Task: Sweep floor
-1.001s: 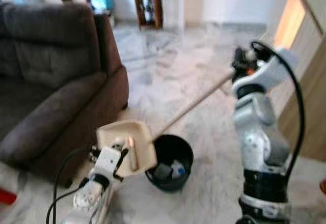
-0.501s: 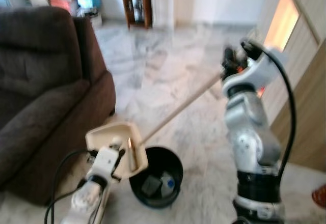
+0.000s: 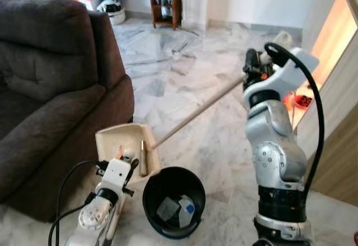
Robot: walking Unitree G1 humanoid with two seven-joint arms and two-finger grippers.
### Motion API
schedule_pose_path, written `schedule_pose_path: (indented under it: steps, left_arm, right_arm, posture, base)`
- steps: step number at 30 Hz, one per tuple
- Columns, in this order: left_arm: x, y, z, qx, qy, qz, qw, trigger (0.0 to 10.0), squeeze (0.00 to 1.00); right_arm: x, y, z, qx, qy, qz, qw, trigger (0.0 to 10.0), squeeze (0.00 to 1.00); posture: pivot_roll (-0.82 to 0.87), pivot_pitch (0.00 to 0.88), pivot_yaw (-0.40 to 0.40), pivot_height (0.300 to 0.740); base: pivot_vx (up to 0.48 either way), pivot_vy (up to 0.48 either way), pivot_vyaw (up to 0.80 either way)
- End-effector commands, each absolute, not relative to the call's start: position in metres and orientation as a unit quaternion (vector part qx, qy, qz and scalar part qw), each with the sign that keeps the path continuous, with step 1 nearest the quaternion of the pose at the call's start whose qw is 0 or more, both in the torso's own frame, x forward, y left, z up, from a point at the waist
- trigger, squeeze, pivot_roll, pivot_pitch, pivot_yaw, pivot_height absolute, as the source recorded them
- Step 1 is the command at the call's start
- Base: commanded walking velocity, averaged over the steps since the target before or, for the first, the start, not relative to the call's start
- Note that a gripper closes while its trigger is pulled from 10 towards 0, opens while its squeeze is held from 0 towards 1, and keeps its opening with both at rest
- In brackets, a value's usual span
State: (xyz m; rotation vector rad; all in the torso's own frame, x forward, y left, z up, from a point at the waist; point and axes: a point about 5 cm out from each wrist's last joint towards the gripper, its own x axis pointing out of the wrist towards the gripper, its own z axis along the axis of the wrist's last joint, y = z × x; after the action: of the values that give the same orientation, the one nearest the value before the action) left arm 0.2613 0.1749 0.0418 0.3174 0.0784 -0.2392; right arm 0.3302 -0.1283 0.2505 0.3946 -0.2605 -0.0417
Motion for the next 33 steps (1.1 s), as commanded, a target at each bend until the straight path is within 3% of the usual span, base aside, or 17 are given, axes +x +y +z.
schedule_pose_path:
  steps: [1,9,22,33]
  left_arm:
    - [0.26,0.178,0.042,0.165,0.037,-0.118,0.978,10.0,0.0]
    - [0.26,0.177,0.042,0.165,0.036,-0.117,0.979,10.0,0.0]
    - [0.258,0.176,0.042,0.165,0.035,-0.119,0.978,10.0,0.0]
    - [0.258,0.176,0.043,0.164,0.033,-0.122,0.978,10.0,0.0]
  right_arm:
    - [0.323,-0.123,0.268,0.201,-0.174,-0.007,0.964,10.0,0.0]
    - [0.321,-0.118,0.269,0.18,-0.186,0.001,0.966,10.0,0.0]
    - [0.314,-0.111,0.264,0.056,-0.227,0.04,0.971,10.0,0.0]
    - [0.288,-0.068,0.263,0.012,-0.279,0.129,0.951,10.0,0.0]
  posture:
    - [0.16,0.0,0.05,0.74]
    - [0.16,0.0,0.047,0.74]
    - [0.15,0.0,0.049,0.74]
    - [0.15,0.0,0.051,0.74]
  base:
    - [0.0,0.0,0.0]
    - [0.0,0.0,0.0]
    - [0.0,0.0,0.0]
    - [0.0,0.0,0.0]
